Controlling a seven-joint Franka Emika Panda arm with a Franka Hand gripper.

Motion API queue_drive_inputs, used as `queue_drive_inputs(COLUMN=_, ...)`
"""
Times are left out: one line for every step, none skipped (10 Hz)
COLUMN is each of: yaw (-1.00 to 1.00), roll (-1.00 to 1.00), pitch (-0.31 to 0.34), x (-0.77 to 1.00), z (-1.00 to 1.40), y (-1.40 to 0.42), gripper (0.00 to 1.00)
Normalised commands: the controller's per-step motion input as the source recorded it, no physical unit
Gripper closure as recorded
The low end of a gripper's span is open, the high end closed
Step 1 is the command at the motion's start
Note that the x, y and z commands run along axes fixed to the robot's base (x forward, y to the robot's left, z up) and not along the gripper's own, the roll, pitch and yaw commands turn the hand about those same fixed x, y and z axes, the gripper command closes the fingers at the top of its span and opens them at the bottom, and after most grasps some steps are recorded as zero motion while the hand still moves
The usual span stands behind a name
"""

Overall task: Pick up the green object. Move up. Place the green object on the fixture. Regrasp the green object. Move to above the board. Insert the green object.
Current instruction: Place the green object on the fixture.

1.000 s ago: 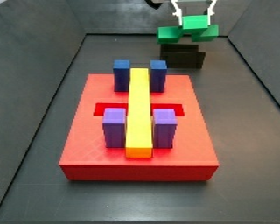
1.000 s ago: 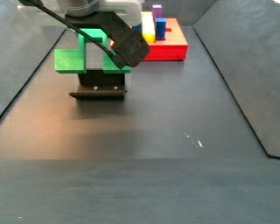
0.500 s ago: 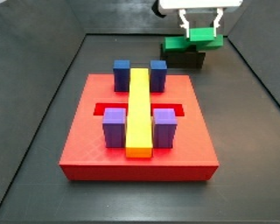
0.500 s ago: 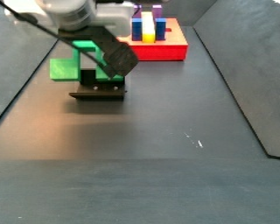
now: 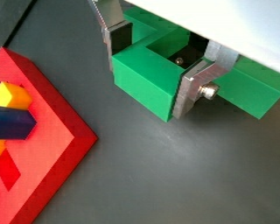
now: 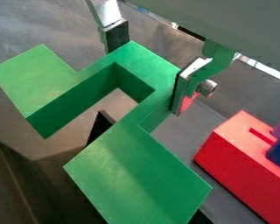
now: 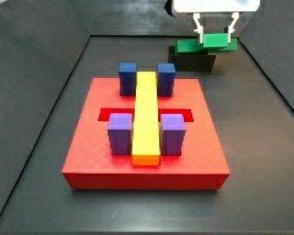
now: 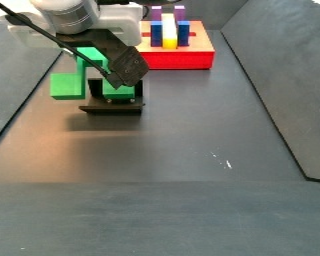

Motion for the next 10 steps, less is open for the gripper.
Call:
queue_drive_inputs(yaw=-0.17, roll=-0.20, pitch=0.097, x=0.00, z=0.00, y=0.12, gripper=1.00)
queue_drive_inputs(yaw=-0.13, roll=-0.53, pitch=0.000, x=-0.07, z=0.00, y=0.20, gripper=1.00)
queue_drive_inputs(yaw=-0.13, roll=-0.63, pitch=-0.023, x=-0.08, z=0.00, y=0.21, gripper=1.00)
queue_drive_inputs(yaw=-0.14, roll=-0.58, pitch=-0.029, x=-0.05, z=0.00, y=0.17, gripper=1.00)
queue_drive_inputs(yaw=-0.15, roll=-0.58, pitch=-0.069, x=-0.03, z=-0.01, y=0.14, gripper=1.00)
queue_drive_inputs(yaw=-0.17, roll=-0.42, pitch=-0.060, x=-0.03, z=-0.03, y=0.06, gripper=1.00)
queue_drive_inputs(yaw=-0.15, roll=-0.12, pitch=0.000, x=0.00, z=0.00, y=0.00, gripper=1.00)
queue_drive_inputs(yaw=-0.19, roll=0.00, pitch=0.000, x=-0.01, z=0.00, y=0.00, gripper=1.00)
queue_drive_inputs(yaw=-0.26, roll=0.13, pitch=0.020, x=0.00, z=-0.05, y=0.00, gripper=1.00)
queue_drive_inputs(yaw=-0.31, roll=0.27, pitch=0.077, x=0.00, z=-0.12, y=0.00, gripper=1.00)
